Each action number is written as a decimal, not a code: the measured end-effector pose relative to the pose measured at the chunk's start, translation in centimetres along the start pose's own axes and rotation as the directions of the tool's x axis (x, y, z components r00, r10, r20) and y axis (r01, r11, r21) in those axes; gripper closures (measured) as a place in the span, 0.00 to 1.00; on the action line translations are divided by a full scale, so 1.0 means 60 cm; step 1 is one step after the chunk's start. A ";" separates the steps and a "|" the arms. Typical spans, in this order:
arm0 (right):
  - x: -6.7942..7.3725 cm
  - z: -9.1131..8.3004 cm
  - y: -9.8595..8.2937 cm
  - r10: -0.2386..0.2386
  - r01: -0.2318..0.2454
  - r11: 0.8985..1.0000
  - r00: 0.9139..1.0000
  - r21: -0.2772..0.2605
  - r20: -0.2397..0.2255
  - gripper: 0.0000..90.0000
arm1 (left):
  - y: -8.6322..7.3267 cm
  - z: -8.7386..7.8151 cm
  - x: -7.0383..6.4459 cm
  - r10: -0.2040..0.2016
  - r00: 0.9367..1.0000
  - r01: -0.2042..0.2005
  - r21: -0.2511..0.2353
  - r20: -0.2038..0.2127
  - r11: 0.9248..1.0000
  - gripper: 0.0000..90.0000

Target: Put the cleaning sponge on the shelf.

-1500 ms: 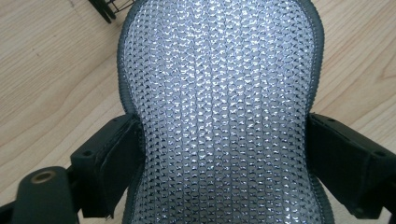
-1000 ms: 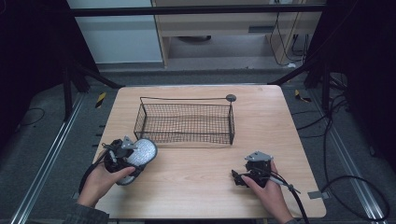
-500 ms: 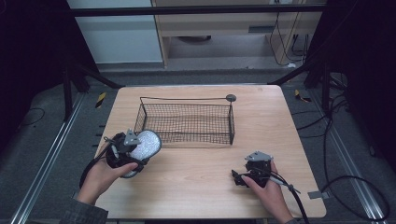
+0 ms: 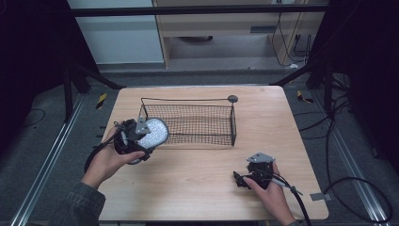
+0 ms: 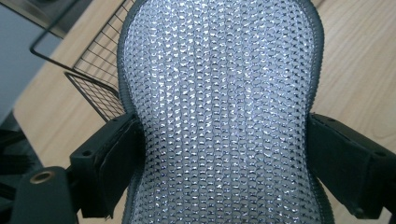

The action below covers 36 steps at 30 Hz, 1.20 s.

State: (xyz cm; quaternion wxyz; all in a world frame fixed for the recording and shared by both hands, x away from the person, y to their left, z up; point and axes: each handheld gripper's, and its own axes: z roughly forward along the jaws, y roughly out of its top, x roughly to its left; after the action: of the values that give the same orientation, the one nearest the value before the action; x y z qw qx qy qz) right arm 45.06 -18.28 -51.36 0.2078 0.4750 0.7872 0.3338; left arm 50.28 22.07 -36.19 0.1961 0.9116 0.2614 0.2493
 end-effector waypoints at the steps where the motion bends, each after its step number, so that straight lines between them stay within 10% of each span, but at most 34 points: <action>1: 0.001 0.000 0.000 0.006 -0.006 1.000 1.000 0.002 -0.001 0.00 | 0.005 0.001 0.002 0.012 1.000 -0.012 0.003 -0.001 1.000 0.13; 14: 0.001 0.000 0.000 0.006 -0.006 1.000 1.000 0.002 -0.001 0.00 | 0.063 0.018 0.014 0.123 0.992 -0.123 0.026 -0.011 0.992 0.13; 36: 0.000 0.000 0.000 -0.002 0.002 1.000 1.000 0.000 0.000 0.00 | 0.102 0.045 0.037 0.188 0.982 -0.188 0.016 -0.018 0.982 0.13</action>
State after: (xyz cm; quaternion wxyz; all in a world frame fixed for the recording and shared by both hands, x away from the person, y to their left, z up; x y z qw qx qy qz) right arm 45.09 -18.28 -51.37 0.2083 0.4744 0.7876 0.3336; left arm 55.75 17.91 -34.54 0.1626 0.9311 0.1778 0.2738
